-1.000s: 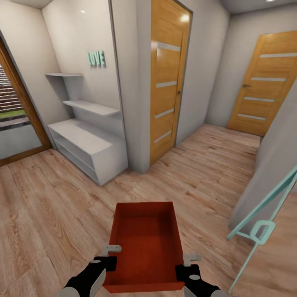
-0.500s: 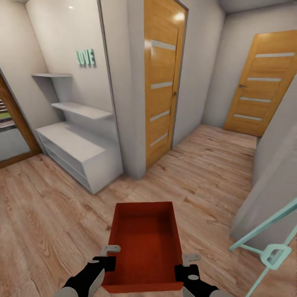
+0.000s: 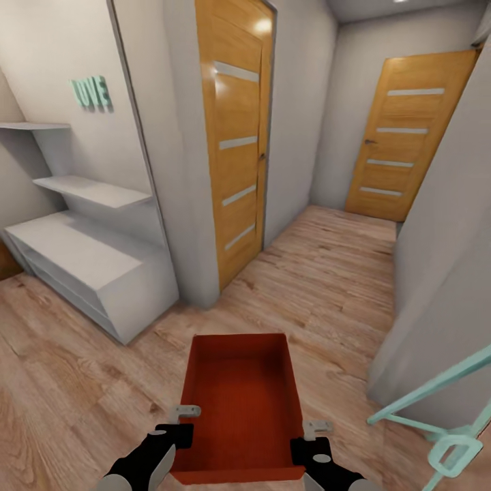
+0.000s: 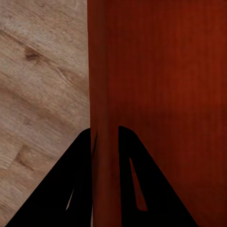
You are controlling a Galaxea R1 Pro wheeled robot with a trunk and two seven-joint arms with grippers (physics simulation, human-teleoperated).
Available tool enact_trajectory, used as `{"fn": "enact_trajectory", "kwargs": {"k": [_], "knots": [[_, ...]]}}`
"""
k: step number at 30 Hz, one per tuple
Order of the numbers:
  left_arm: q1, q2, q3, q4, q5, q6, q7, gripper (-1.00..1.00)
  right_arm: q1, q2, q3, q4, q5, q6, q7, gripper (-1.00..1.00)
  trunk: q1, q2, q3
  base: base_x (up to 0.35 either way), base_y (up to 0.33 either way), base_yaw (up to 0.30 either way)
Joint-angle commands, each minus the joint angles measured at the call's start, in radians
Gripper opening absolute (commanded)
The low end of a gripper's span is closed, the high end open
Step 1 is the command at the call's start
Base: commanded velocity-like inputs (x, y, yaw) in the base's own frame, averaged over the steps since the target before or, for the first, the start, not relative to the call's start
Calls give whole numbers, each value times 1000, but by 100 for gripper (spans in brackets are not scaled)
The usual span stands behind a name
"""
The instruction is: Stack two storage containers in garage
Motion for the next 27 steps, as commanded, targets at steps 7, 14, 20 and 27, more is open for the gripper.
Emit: {"fn": "enact_trajectory", "kwargs": {"k": [7,14,20,27], "knots": [[0,13,5,2,0,7,8,-100,-1,-26,3,2,-3,-25,-11,-100,1,0,-1,324,0,-10],[0,13,5,2,0,7,8,-100,-1,-27,3,2,-3,-25,-11,-100,1,0,-1,324,0,0],[0,13,5,2,0,7,8,-100,-1,-27,3,2,-3,-25,-11,-100,1,0,-1,324,0,0],[0,13,5,2,0,7,8,-100,-1,-26,3,2,-3,-25,-11,-100,1,0,-1,324,0,-63]]}}
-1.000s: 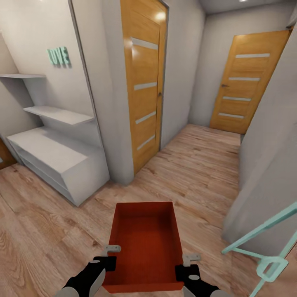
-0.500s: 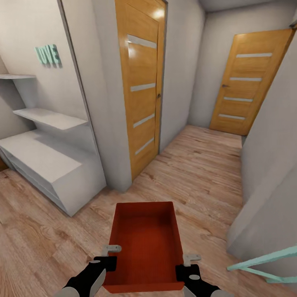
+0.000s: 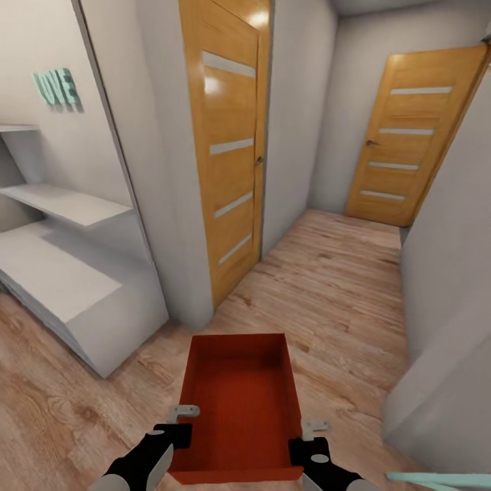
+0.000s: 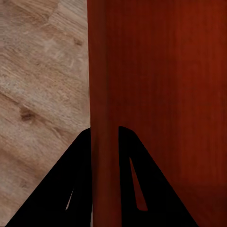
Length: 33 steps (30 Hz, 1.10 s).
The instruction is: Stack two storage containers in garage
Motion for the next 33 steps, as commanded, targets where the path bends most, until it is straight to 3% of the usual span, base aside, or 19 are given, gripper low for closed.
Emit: {"fn": "enact_trajectory", "kwargs": {"k": [1,33], "knots": [[0,3,7,1,-4,7,21,-100,-1,-34,1,1,-3,-26,1,-100,1,0,-1,324,0,-214],[0,4,7,1,-4,8,21,-100,-1,-34,1,1,-3,-26,1,-100,1,0,-1,324,0,-245]]}}
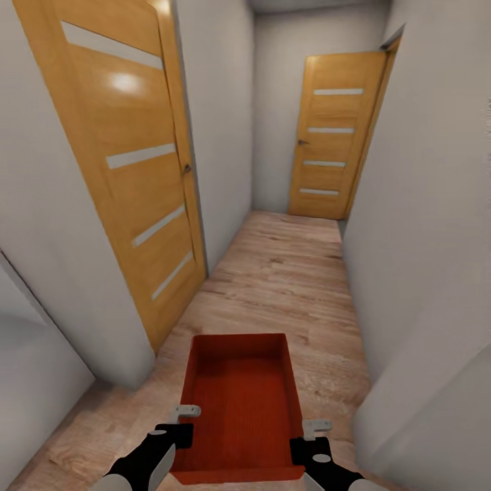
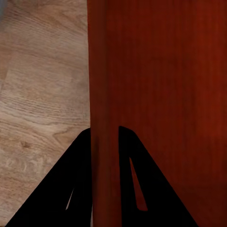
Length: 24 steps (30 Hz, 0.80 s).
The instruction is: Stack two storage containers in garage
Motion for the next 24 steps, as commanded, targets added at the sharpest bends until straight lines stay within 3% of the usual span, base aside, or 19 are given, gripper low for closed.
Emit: {"fn": "enact_trajectory", "kwargs": {"k": [1,24], "knots": [[0,11,8,1,-4,8,9,-100,-1,-25,2,5,-2,-26,-8,-100,1,0,-1,324,0,-220],[1,11,8,1,-4,7,9,-100,-1,-25,2,5,-2,-26,-8,-100,1,0,-1,324,0,-20]]}}
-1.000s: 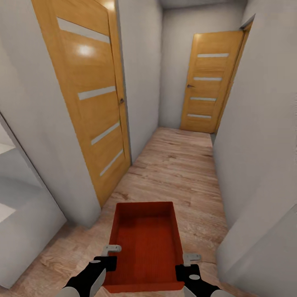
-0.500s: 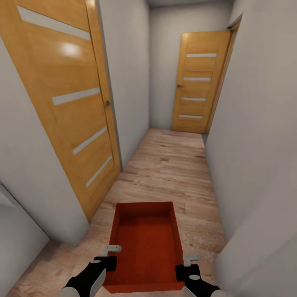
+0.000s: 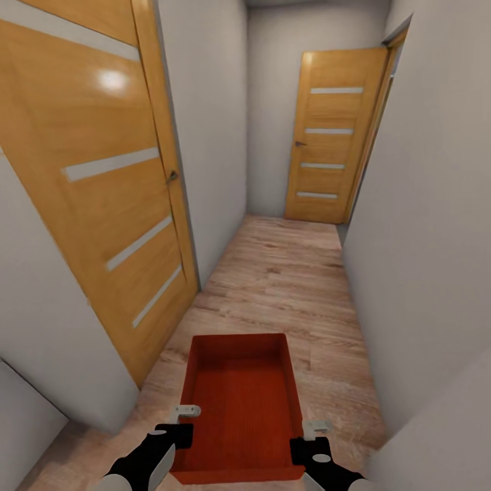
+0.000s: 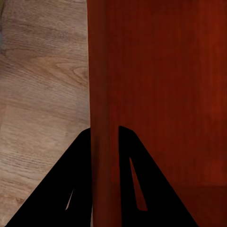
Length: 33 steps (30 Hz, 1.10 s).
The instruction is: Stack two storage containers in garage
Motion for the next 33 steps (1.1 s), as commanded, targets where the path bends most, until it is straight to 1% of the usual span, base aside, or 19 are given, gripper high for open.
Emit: {"fn": "enact_trajectory", "kwargs": {"k": [1,11,28,33], "knots": [[0,11,7,1,-3,7,9,-100,-1,-25,1,5,-3,-28,-9,-100,1,0,-1,324,0,0],[0,11,7,1,-3,7,9,-100,-1,-26,0,5,-3,-28,-9,-100,1,0,-1,324,0,-12],[0,11,7,1,-3,7,9,-100,-1,-25,0,5,-3,-27,-9,-100,1,0,-1,324,0,-246],[0,12,7,1,-3,8,9,-100,-1,-25,0,5,-3,-27,-9,-100,1,0,-1,324,0,-151]]}}
